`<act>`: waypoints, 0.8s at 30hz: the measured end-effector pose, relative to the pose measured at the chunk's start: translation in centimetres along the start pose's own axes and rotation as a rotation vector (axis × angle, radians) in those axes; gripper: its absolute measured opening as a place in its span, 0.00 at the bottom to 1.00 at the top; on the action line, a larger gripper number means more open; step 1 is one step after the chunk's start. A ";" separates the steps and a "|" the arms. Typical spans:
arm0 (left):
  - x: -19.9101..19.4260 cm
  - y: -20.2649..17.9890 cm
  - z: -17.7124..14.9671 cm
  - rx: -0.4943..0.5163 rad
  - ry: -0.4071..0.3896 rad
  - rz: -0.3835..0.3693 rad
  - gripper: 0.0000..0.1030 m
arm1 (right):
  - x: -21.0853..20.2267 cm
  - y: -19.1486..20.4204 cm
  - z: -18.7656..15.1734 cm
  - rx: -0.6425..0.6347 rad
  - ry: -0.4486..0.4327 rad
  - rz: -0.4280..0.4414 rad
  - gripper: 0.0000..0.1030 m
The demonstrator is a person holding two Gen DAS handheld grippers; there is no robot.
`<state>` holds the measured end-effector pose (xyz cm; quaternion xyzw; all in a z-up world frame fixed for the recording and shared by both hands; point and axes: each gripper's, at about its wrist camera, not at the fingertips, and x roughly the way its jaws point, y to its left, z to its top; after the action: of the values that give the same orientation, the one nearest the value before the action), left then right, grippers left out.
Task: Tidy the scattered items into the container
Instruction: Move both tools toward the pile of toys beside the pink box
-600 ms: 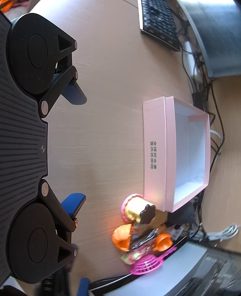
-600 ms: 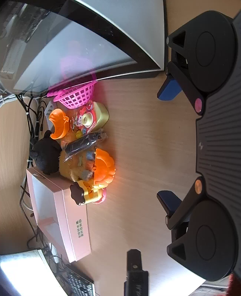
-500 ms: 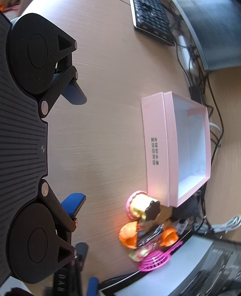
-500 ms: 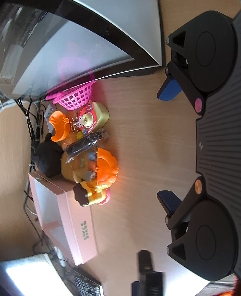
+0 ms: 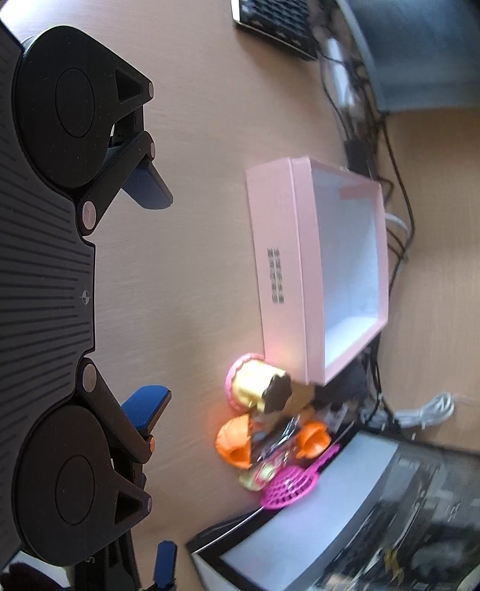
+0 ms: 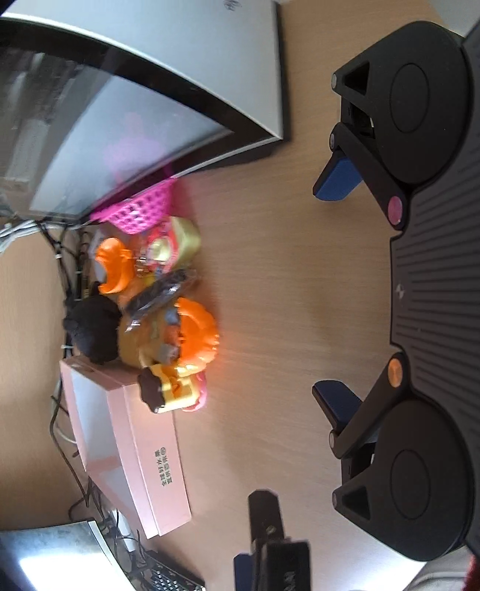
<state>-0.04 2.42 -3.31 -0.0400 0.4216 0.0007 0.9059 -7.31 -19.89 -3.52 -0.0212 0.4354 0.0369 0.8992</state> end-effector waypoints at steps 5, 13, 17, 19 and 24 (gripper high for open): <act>-0.5 -0.1 -0.2 -0.034 -0.005 0.038 1.00 | -0.8 -0.2 0.2 -0.021 -0.059 0.039 1.00; -2.8 -1.6 -1.9 0.012 -0.181 0.056 1.00 | -1.8 -1.2 0.8 -0.056 -0.117 0.071 1.00; -2.8 -2.0 -1.7 -0.003 -0.154 0.060 1.00 | -1.8 -1.2 0.7 -0.065 -0.109 0.087 1.00; -2.7 -2.3 -1.8 0.004 -0.154 0.077 1.00 | -2.1 -1.2 0.7 -0.071 -0.121 0.086 1.00; -2.4 -2.1 -2.3 -0.007 -0.101 0.071 1.00 | -2.1 -0.9 0.1 -0.064 -0.126 0.116 1.00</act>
<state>-3.26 0.20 -2.76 -0.0282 0.3765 0.0363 0.9253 -8.39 -20.92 -1.82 -0.0222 0.3768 0.1041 0.9202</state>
